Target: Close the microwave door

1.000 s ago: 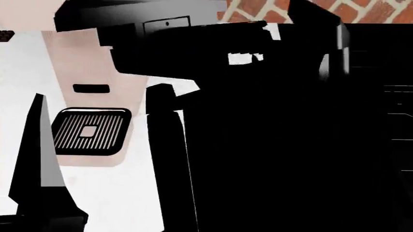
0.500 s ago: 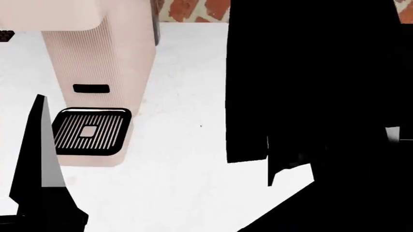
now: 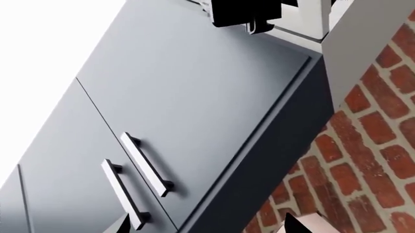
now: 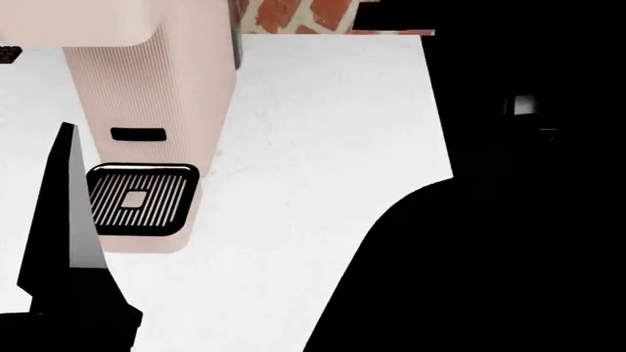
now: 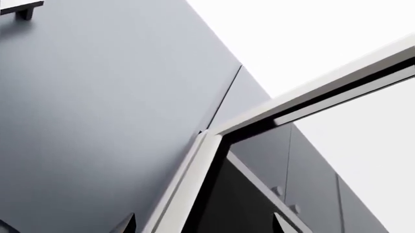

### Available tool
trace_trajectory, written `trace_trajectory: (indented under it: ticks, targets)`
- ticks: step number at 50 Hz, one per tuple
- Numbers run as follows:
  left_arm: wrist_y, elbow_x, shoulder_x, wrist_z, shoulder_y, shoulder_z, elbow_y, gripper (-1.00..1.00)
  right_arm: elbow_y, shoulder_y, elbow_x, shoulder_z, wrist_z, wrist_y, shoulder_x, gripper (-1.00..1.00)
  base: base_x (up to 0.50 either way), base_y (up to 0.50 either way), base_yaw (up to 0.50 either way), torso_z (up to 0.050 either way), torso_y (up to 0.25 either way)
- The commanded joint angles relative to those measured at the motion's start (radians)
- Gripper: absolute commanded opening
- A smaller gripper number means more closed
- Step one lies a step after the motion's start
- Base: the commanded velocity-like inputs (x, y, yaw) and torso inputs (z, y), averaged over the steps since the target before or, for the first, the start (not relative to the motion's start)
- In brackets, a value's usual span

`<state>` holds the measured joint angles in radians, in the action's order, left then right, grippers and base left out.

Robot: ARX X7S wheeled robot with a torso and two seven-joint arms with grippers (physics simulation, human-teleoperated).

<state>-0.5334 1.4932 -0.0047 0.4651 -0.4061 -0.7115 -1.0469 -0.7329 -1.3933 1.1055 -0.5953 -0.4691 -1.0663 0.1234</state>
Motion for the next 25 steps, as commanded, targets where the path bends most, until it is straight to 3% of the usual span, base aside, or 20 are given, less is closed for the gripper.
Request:
trace_trajectory:
  ticks: [1, 25]
  targets:
    - [-0.096, 0.081, -0.012, 0.044, -0.074, -0.096, 0.0, 1.0, 0.03, -0.001, -0.046, 0.035, 0.037, 0.004, 0.013, 1.0, 0.0, 0.0, 0.0, 0.0, 0.0]
    - [-0.242, 0.14, -0.078, 0.04, -0.14, -0.225, 0.0, 1.0, 0.179, -0.084, -0.13, 0.079, 0.079, 0.038, 0.03, 1.0, 0.0, 0.0, 0.0, 0.0, 0.0]
